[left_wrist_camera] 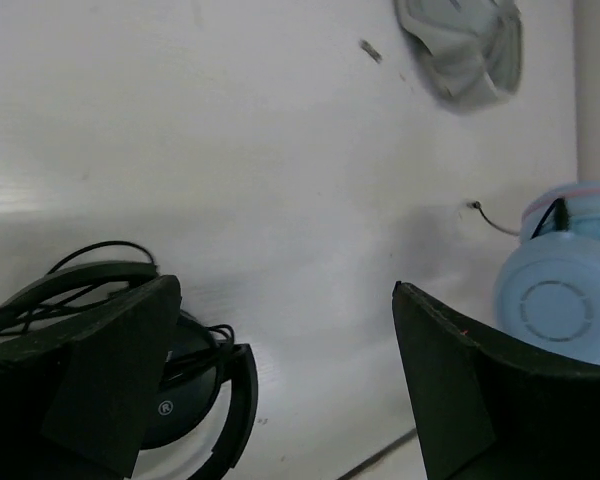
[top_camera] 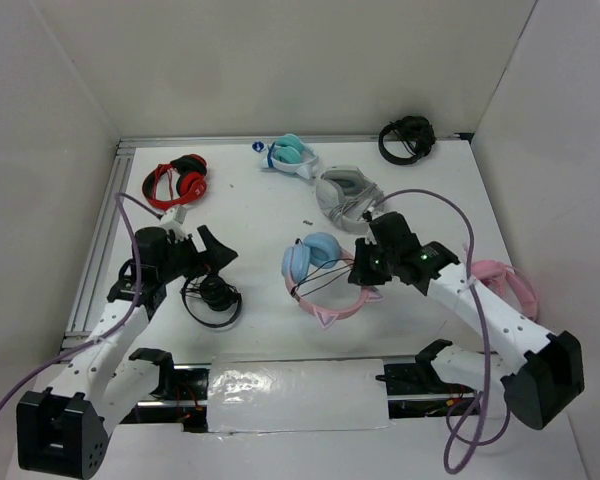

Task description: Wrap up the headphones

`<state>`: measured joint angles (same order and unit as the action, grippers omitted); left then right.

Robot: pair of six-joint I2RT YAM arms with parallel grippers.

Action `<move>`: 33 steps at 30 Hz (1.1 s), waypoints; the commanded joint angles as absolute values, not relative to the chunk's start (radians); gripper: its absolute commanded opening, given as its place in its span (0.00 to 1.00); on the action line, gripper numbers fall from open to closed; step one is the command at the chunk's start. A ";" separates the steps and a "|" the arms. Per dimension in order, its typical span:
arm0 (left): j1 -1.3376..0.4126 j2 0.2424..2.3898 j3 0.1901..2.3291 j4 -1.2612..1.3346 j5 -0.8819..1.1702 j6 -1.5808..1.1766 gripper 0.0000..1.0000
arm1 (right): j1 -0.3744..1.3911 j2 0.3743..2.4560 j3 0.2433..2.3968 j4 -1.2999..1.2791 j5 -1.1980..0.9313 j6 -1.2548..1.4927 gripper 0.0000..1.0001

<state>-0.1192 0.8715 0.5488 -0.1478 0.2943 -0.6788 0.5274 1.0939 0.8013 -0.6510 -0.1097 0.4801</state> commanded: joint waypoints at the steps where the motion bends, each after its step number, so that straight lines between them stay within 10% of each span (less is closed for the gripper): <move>1: -0.117 0.850 0.500 0.120 0.592 -0.532 0.99 | 0.578 0.987 0.957 -0.669 -0.202 0.442 0.00; 11: -0.190 0.934 0.272 0.893 1.193 -0.375 0.99 | 0.666 0.959 1.205 -0.733 -0.391 0.405 0.00; 33: -0.611 1.575 0.491 1.555 0.563 -0.342 0.99 | 0.710 1.011 1.264 -0.631 -0.520 0.494 0.00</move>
<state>-0.5964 1.5387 0.4484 1.2217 0.6834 -0.3912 0.6987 1.0252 1.2121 -0.7330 -0.4606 0.4568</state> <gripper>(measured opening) 0.993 0.195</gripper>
